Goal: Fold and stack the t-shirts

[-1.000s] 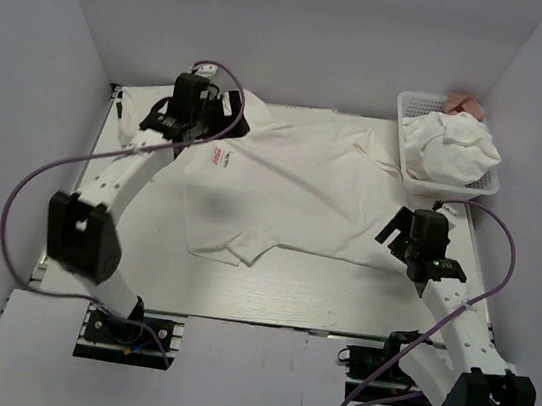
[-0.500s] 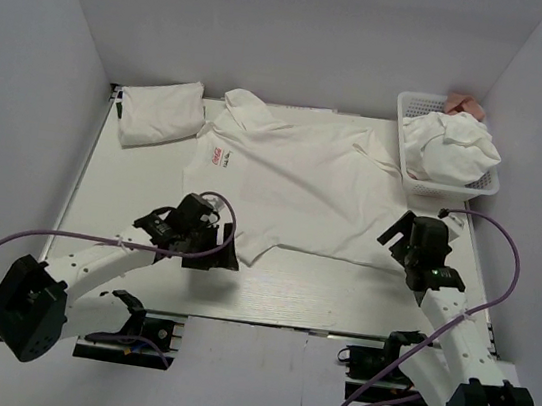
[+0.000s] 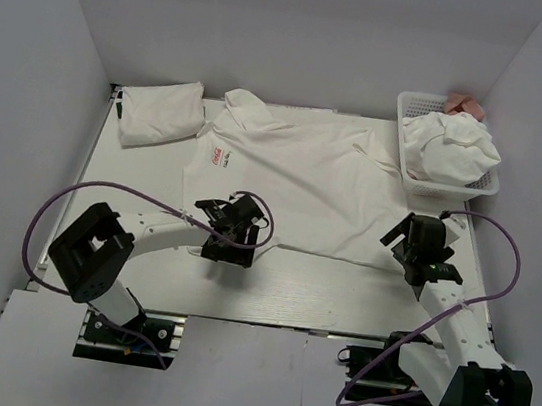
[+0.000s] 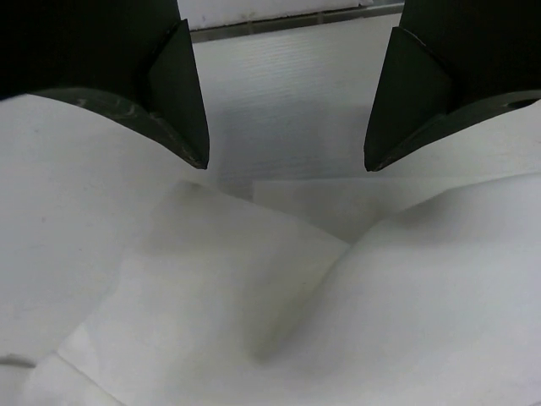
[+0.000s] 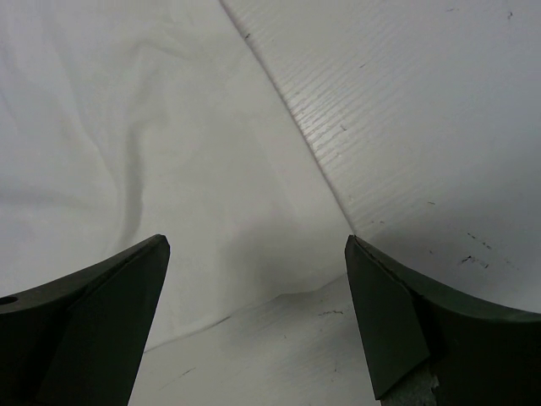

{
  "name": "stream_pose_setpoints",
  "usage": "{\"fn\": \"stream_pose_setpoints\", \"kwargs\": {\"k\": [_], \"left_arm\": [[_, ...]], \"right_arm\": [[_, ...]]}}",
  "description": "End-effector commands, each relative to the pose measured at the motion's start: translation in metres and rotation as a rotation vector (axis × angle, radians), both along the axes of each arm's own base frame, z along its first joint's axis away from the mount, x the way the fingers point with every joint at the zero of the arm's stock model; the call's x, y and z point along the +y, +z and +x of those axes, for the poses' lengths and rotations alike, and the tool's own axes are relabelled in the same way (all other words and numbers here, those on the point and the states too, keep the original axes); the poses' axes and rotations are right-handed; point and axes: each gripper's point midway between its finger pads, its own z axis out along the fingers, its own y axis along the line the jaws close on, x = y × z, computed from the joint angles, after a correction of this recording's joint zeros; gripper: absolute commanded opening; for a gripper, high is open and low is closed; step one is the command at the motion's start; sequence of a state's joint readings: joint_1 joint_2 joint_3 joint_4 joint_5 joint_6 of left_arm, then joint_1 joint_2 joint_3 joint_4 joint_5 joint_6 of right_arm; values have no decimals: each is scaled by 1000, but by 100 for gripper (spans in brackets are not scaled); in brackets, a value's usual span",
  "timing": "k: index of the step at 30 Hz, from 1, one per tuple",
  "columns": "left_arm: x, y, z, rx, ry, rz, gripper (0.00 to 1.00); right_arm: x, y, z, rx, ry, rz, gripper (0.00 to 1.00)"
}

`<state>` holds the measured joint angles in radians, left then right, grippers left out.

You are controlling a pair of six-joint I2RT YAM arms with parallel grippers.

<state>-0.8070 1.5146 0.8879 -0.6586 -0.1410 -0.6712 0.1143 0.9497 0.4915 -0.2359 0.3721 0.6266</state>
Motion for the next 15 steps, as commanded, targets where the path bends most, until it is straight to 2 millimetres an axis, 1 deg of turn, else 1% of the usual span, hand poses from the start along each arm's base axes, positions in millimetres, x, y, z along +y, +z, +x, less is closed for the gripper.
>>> {"fn": "stream_pose_setpoints", "kwargs": {"k": [1, 4, 5, 7, 8, 9, 11, 12, 13, 15], "left_arm": [[3, -11, 8, -23, -5, 67, 83], [4, -20, 11, -17, -1, 99, 78], [2, -21, 13, -15, -1, 100, 76], [4, -26, 12, -3, -2, 114, 69], [7, -30, 8, 6, -2, 124, 65], [11, -32, 7, 6, 15, 135, 54], [14, -32, 13, -13, 32, 141, 44], [19, -31, 18, -28, 58, 153, 31], [19, -28, 20, -44, 71, 151, 22], [28, -23, 29, -89, 113, 195, 0]], "right_arm": [[-13, -6, -2, 22, -68, -30, 90], [-15, -8, -2, 43, -75, -37, 90], [-16, -11, -3, 55, -81, -38, 90], [-17, -12, -4, 60, -83, -41, 90], [-17, -14, -5, 68, -81, -39, 90], [-18, -14, -4, 66, -87, -35, 90], [-17, -16, -5, 68, -86, -31, 90], [-18, -16, -4, 69, -86, -30, 90], [-17, -16, -4, 67, -85, -29, 90], [-18, -17, -5, 73, -83, -30, 90]]}}
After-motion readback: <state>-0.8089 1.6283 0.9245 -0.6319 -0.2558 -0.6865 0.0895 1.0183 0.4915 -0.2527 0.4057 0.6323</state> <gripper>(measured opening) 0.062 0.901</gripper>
